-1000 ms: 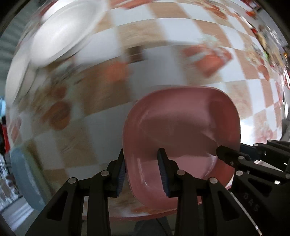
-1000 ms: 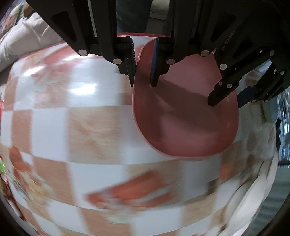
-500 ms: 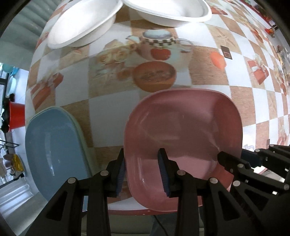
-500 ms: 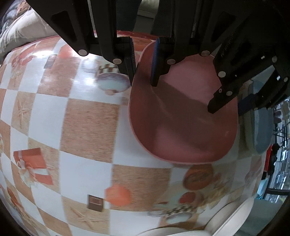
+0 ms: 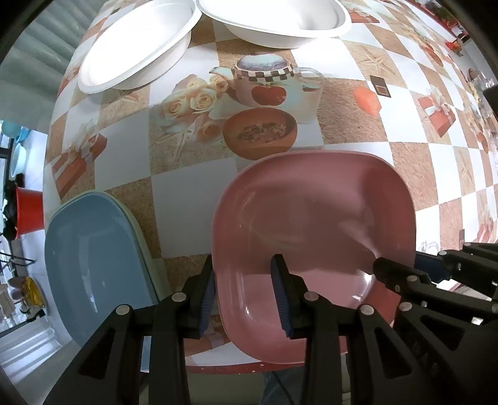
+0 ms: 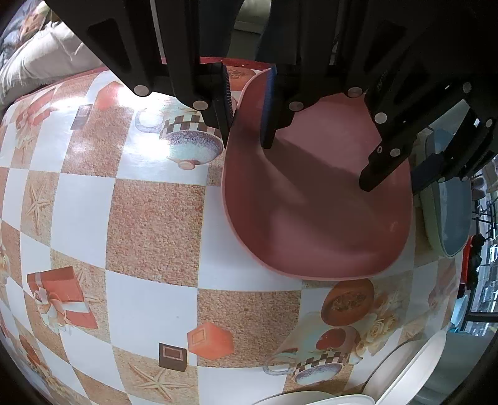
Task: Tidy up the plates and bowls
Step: 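Lift the pink plate with both grippers and carry it toward the blue plate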
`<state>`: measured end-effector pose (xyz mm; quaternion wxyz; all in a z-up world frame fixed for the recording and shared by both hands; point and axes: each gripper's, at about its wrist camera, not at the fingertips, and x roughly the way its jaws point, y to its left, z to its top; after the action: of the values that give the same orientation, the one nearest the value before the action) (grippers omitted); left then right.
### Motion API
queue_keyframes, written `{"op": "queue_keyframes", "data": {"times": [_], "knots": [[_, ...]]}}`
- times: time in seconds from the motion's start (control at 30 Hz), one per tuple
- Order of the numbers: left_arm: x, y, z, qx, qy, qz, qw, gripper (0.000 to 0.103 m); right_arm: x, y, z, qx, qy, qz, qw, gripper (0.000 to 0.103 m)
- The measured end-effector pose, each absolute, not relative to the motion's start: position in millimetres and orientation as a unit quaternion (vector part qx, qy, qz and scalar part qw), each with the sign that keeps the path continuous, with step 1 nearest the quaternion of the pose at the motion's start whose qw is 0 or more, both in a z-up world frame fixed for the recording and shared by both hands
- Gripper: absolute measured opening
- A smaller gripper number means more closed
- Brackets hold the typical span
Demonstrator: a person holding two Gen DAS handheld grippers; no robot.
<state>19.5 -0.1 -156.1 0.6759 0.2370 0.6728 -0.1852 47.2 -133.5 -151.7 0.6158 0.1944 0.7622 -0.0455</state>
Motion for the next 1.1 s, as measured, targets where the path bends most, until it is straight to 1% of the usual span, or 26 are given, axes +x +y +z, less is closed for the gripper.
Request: {"op": "queue_keyframes", "data": {"times": [0.3,1.1], "knots": [[30,12,-150,0.235,0.673,-0.191,0.675,0.037,45,-130,-151,0.194,0.763,-0.046,0.614,0.018],[27,13,-145,0.235,0.670,-0.193,0.677,0.037,31,-127,-156,0.207,0.766,-0.053,0.606,0.018]]}}
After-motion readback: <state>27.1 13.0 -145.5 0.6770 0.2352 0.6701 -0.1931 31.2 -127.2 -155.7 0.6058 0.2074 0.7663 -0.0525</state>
